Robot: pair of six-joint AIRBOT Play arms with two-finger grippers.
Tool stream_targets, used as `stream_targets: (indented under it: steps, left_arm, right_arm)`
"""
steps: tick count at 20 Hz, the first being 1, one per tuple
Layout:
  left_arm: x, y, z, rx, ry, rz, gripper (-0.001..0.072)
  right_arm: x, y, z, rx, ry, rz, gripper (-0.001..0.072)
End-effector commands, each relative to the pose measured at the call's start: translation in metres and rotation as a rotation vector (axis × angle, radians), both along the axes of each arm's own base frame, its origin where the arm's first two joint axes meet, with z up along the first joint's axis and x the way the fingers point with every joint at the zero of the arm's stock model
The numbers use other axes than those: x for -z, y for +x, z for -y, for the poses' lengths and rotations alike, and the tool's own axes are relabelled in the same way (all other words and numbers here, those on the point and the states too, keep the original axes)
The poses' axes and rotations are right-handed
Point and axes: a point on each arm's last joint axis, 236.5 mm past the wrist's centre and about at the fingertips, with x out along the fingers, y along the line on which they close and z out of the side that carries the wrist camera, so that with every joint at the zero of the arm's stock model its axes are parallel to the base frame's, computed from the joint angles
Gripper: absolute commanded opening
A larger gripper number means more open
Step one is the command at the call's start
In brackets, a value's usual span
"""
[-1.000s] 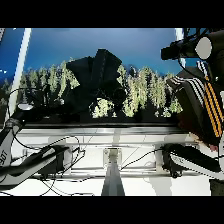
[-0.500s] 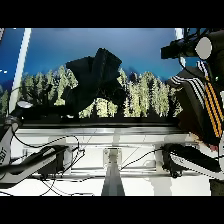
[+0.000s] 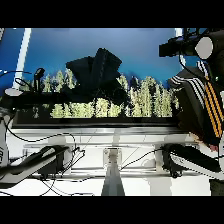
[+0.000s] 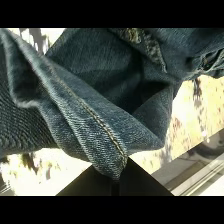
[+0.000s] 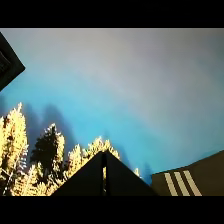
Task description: Fold the clothes and pants, and hang the long-sleeved shirts on hangers.
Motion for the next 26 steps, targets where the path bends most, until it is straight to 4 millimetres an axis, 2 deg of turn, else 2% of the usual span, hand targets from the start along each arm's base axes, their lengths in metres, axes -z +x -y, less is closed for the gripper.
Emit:
stream_targets:
  steps: [1, 2, 3, 4, 7, 9, 10, 11, 12, 15, 17, 19, 20, 21, 24, 26]
  left_arm:
    - [-0.005, 0.004, -0.001, 0.002, 0.002, 0.014, 0.0026]
    - [-0.005, 0.004, -0.001, 0.002, 0.002, 0.014, 0.0026]
    - [-0.005, 0.004, -0.001, 0.002, 0.002, 0.014, 0.0026]
    - [-0.005, 0.004, -0.001, 0.002, 0.002, 0.014, 0.0026]
    - [-0.005, 0.004, -0.001, 0.002, 0.003, 0.014, 0.0026]
    - [-0.005, 0.004, -0.001, 0.002, 0.003, 0.014, 0.0026]
    - [-0.005, 0.004, -0.001, 0.002, 0.003, 0.014, 0.0026]
    - [-0.005, 0.004, -0.001, 0.002, 0.003, 0.014, 0.0026]
    - [-0.005, 0.004, -0.001, 0.001, 0.003, 0.014, 0.0026]
    - [-0.005, 0.004, -0.001, 0.001, 0.003, 0.014, 0.0026]
    - [-0.005, 0.004, -0.001, 0.001, 0.003, 0.014, 0.0026]
    - [-0.005, 0.005, -0.002, -0.001, 0.005, 0.016, 0.0026]
    - [-0.005, 0.005, -0.002, -0.003, 0.006, 0.017, 0.0026]
    - [-0.005, 0.005, -0.002, -0.003, 0.006, 0.017, 0.0026]
    - [-0.004, 0.005, -0.002, -0.003, 0.006, 0.017, 0.0026]
    - [-0.005, 0.005, -0.002, -0.003, 0.006, 0.017, 0.0026]
  right_arm:
    - [-0.004, 0.003, -0.007, -0.011, 0.03, 0.019, 0.0042]
    - [-0.002, 0.003, -0.011, -0.028, 0.033, 0.016, 0.0042]
    - [0.009, -0.004, -0.014, -0.077, 0.003, -0.035, 0.0042]
    - [0.03, -0.022, -0.021, -0.16, -0.029, -0.144, 0.0042]
    - [0.115, -0.125, -0.046, -0.471, -0.05, -0.62, 0.0042]
    - [0.157, -0.169, -0.062, -0.574, -0.028, -0.766, 0.0061]
    - [0.175, -0.181, -0.069, -0.594, -0.024, -0.793, 0.0266]
    - [0.192, -0.188, -0.076, -0.621, -0.038, -0.794, 0.0569]
    - [0.207, -0.191, -0.085, -0.705, -0.073, -0.756, 0.0694]
    - [0.23, -0.183, -0.121, -1.07, -0.252, -0.515, 0.0694]
    - [0.228, -0.163, -0.149, -1.224, -0.376, -0.308, 0.0693]
    - [0.218, -0.139, -0.174, -1.219, -0.405, -0.139, 0.0678]
    - [0.219, -0.13, -0.18, -1.204, -0.402, -0.104, 0.0598]
    - [0.224, -0.126, -0.181, -1.2, -0.406, -0.102, 0.0562]
    - [0.249, -0.132, -0.183, -1.208, -0.389, -0.163, 0.0562]
    - [0.254, -0.128, -0.189, -1.209, -0.392, -0.147, 0.0561]
